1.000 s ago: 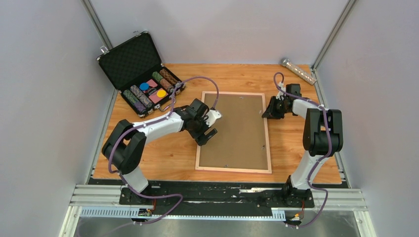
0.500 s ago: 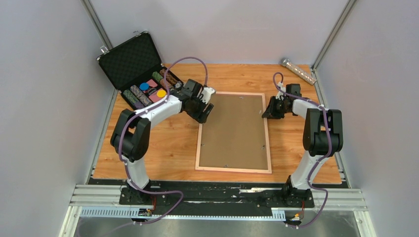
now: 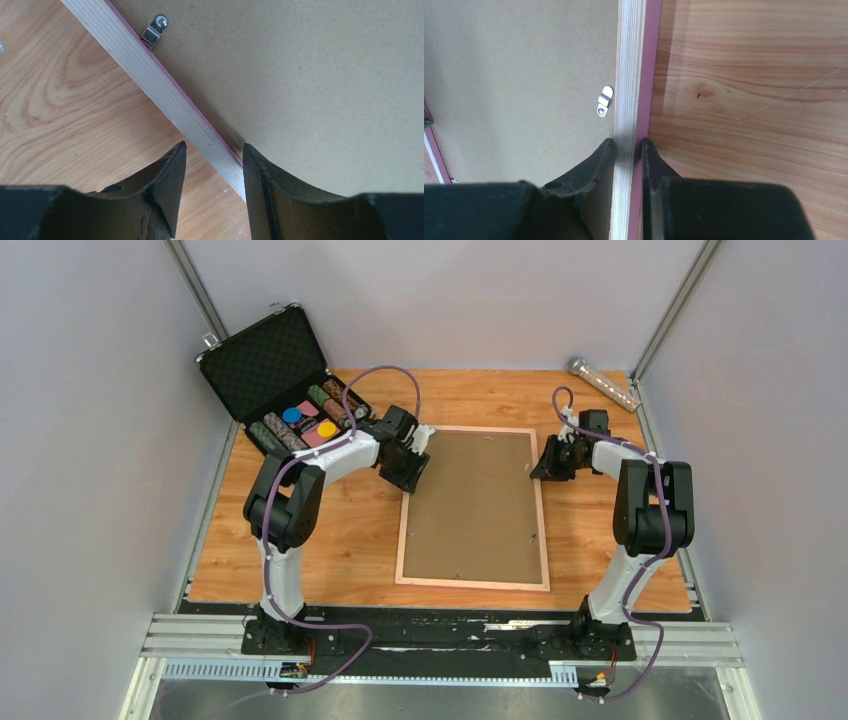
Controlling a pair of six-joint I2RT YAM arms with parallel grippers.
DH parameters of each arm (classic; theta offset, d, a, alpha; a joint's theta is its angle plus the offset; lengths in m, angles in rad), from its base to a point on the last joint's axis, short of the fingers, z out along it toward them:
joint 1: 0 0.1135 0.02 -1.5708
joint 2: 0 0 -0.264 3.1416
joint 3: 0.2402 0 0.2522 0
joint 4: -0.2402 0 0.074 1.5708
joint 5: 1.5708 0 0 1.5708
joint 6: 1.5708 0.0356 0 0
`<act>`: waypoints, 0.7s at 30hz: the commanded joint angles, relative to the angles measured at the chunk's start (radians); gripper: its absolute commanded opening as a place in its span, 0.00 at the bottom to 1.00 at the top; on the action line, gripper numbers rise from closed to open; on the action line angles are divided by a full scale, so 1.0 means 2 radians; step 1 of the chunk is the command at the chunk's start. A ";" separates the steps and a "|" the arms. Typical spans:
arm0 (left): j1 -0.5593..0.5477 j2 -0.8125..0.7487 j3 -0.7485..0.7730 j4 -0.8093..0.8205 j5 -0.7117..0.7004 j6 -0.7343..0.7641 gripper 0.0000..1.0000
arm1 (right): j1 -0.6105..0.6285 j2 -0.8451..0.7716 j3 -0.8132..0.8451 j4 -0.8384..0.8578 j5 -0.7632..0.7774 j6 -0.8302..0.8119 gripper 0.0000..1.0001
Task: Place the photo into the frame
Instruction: Install the photo frame at the center of the board.
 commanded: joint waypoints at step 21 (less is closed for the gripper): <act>0.004 0.030 0.007 0.003 0.004 -0.075 0.01 | -0.005 -0.007 0.007 -0.005 -0.001 -0.014 0.38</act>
